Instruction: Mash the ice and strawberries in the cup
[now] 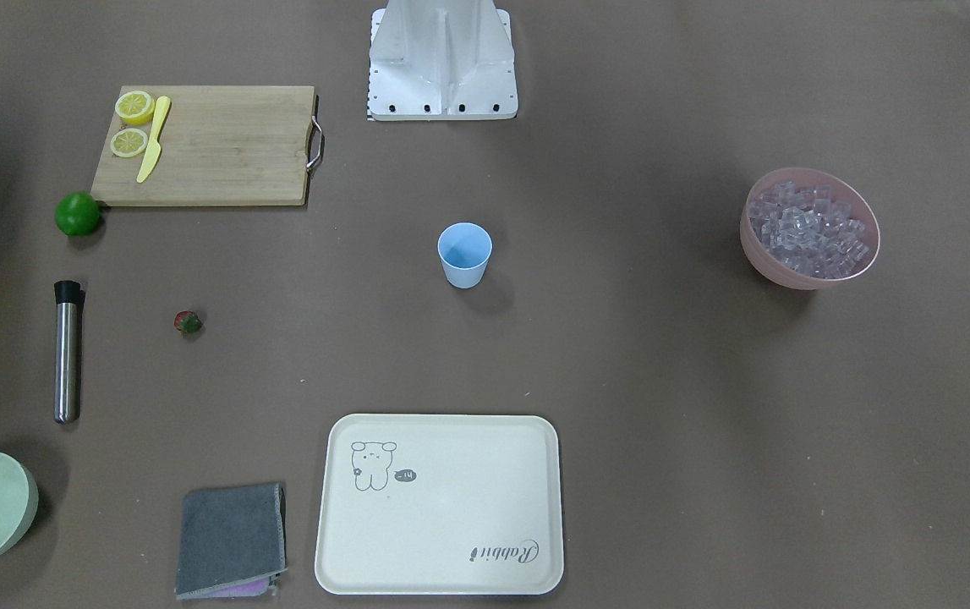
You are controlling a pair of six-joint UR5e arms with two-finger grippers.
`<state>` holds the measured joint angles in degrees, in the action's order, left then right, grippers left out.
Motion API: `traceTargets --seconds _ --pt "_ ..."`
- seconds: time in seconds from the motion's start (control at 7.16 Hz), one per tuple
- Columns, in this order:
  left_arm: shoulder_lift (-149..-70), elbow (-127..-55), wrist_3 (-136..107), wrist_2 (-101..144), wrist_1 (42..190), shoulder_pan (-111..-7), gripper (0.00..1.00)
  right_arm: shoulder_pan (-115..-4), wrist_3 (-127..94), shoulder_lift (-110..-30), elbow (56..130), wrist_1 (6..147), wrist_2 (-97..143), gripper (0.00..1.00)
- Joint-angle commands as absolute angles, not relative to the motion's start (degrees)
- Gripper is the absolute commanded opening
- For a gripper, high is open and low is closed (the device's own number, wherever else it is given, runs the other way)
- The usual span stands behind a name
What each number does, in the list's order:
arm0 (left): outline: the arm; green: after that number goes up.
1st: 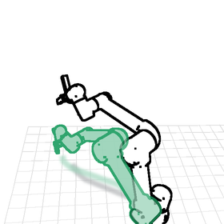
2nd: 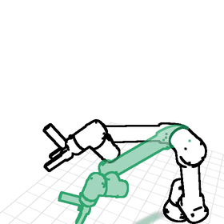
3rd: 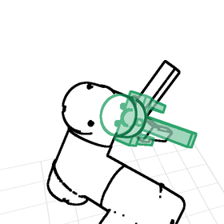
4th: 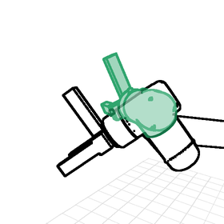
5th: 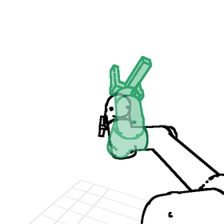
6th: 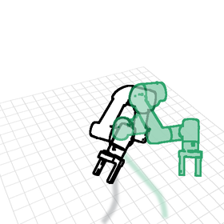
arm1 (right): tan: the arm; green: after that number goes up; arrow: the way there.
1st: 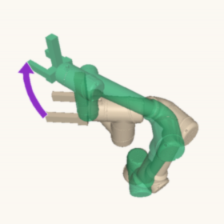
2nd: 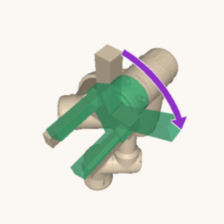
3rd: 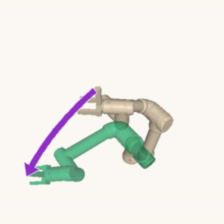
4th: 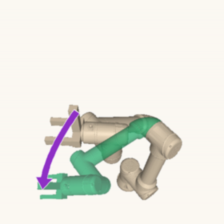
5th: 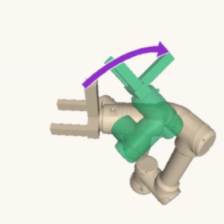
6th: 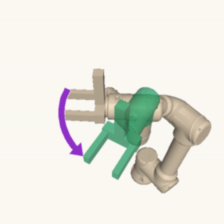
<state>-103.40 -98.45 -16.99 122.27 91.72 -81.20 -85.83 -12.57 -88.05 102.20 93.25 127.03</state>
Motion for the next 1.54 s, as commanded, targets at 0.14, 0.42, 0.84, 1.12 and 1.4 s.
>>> traceTargets --seconds 0.14,0.42,0.84,1.12,1.4 --pt "-100.74 -102.47 -14.44 123.48 92.55 -78.31 0.98 -85.87 -12.48 -87.89 103.62 93.16 127.44 1.00" --pt "-98.36 -104.06 -10.46 127.25 93.59 -77.70 0.98 -85.78 -12.22 -87.45 104.76 93.08 127.09 1.00" --pt "-94.49 -103.54 -10.46 127.27 105.33 -69.39 0.98 -85.87 -12.48 -88.06 106.43 93.42 127.35 1.00" --pt "-93.43 -103.97 -10.37 127.35 111.94 -63.32 0.98 -85.87 -12.74 -89.64 107.04 93.34 127.62 1.00" --pt "-88.98 -103.97 -6.02 127.27 120.11 -58.21 0.98 -85.87 -12.83 -90.61 106.70 93.25 127.53 1.00"
